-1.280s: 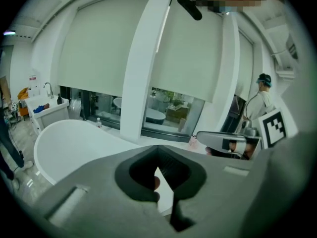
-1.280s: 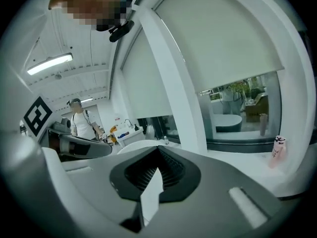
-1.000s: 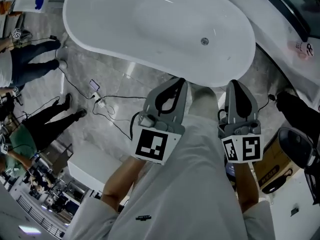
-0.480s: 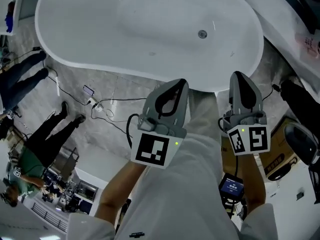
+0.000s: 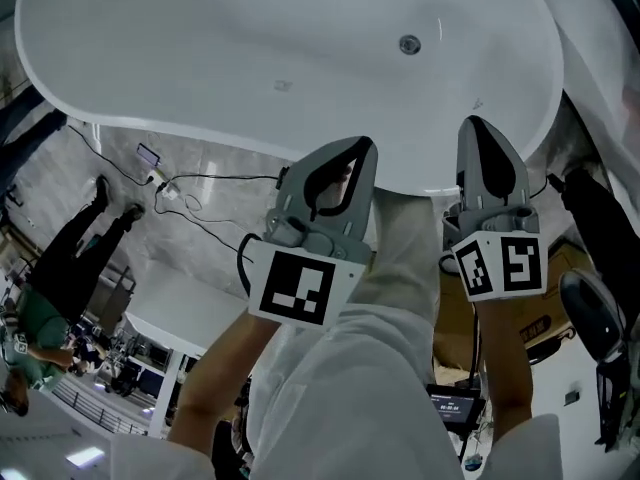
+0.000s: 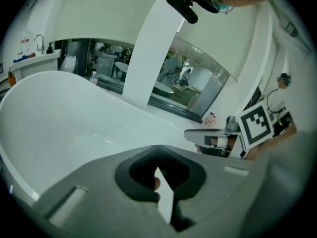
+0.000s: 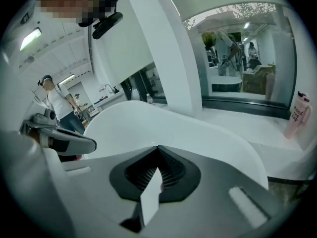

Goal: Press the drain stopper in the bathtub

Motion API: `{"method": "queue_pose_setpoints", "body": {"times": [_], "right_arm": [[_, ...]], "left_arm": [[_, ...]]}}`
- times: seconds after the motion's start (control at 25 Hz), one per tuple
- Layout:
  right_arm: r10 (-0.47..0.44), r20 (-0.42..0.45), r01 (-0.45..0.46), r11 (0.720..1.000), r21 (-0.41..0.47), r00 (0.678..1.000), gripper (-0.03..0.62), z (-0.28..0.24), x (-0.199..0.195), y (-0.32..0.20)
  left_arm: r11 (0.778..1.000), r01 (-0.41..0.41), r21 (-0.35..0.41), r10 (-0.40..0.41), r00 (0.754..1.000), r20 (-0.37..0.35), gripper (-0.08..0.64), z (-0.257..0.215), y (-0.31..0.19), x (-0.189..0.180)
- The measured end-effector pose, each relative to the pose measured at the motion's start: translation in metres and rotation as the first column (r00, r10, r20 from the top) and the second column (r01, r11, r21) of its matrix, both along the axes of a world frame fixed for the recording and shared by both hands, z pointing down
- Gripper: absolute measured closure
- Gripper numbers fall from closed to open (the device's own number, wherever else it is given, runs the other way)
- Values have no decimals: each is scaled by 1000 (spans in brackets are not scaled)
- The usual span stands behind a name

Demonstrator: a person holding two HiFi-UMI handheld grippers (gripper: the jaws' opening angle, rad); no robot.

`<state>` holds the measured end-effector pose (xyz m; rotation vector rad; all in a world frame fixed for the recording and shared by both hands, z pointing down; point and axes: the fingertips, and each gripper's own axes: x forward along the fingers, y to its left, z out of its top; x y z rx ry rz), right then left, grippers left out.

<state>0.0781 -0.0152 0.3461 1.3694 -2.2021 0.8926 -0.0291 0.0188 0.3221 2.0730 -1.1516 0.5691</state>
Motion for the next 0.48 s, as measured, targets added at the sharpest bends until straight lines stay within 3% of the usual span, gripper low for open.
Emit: {"method": "queue_pose_setpoints", "body": {"times": [0.24,0.48], "right_arm": [[-39,-10,39,999,-23,999,598,75,-4,-21],[-30,-24,30,999,-30,999,598,128,-3,-35]], "left_arm": [[996,29,-79,-29,1000,7,560,81,0,4],[996,30,-82,-28,999,26,560,130,-12,11]]}}
